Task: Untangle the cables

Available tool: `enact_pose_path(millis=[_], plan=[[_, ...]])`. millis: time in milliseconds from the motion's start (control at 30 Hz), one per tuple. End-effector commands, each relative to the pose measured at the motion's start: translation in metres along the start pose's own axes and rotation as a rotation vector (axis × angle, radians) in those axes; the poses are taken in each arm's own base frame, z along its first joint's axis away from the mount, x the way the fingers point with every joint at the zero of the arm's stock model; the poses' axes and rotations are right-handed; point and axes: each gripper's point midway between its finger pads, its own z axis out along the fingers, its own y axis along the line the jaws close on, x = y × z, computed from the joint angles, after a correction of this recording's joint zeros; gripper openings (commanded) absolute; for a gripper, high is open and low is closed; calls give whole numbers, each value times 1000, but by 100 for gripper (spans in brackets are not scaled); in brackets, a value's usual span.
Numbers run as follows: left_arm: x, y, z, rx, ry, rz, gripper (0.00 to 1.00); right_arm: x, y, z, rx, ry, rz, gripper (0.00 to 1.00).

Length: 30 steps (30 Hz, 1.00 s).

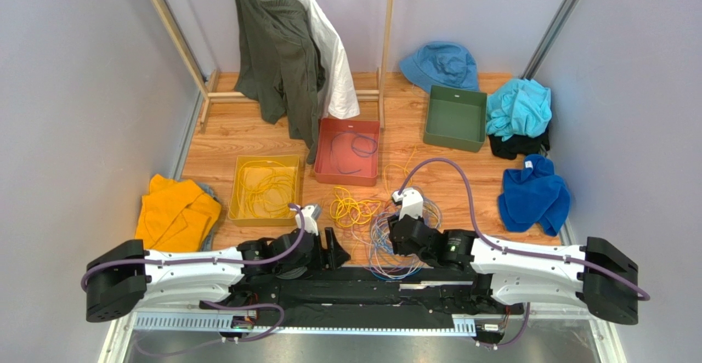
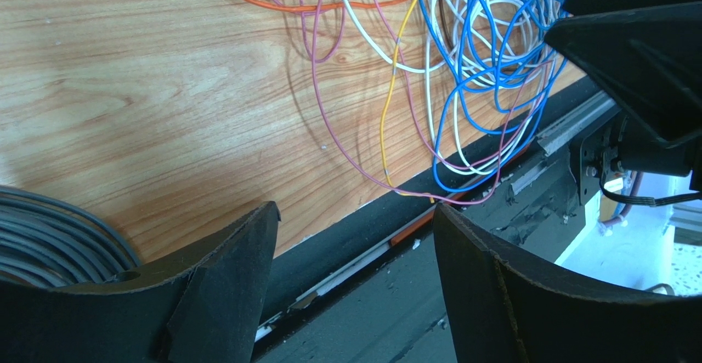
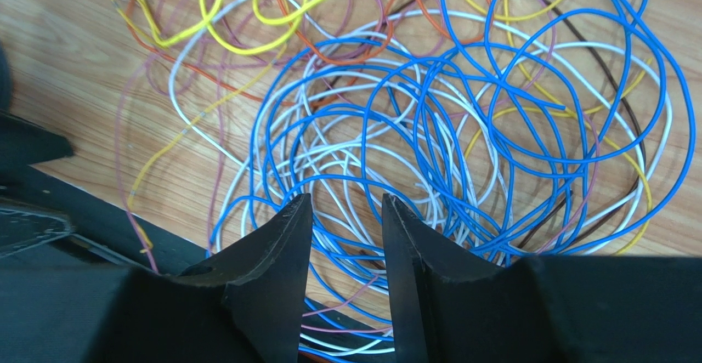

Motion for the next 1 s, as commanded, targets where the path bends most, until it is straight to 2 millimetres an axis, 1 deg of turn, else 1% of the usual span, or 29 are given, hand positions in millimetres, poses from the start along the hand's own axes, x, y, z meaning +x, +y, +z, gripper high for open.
enact_pose_path(millis=[0,33,100,167,200,233,300,333,467,600,633,667,733,767,833,867,933,967], plan=[[-3,-14,1,24,-4,-14,78,4,-7,6,55,-8,-6,40],[-3,-14,2,27,-5,-17,78,6,-8,9,66,-4,-15,40],[-1,-14,3,21,3,-13,78,2,-7,11,77,-19,-22,41],[-1,-14,4,20,6,-10,78,3,-8,16,101,-12,-46,40],[0,-14,4,19,9,-8,78,-3,-5,18,104,-22,-49,40],[0,-14,4,17,10,-8,78,0,-7,21,121,-10,-64,40],[1,-13,5,15,11,-5,78,-4,-3,24,124,-18,-71,40],[0,-14,5,15,9,-7,78,-3,-3,27,131,-12,-78,40],[1,-12,4,15,9,-6,78,-9,1,30,132,-25,-83,40],[1,-11,4,14,4,-10,78,-19,8,30,118,-56,-80,38],[1,-11,4,14,4,-10,78,-19,8,32,122,-53,-87,37],[1,-11,4,14,6,-9,78,-22,10,32,119,-58,-87,31],[2,-10,4,14,7,-10,78,-21,11,35,123,-51,-96,22],[2,-11,4,16,10,-9,78,-23,14,36,117,-51,-94,14],[3,-10,4,15,11,-14,78,-22,14,36,114,-47,-93,9],[2,-10,4,15,9,-13,78,-21,14,35,113,-46,-92,4],[3,-9,3,15,10,-14,78,-26,15,31,104,-59,-79,0],[2,-10,3,20,5,-16,78,-28,13,27,109,-60,-79,0]])
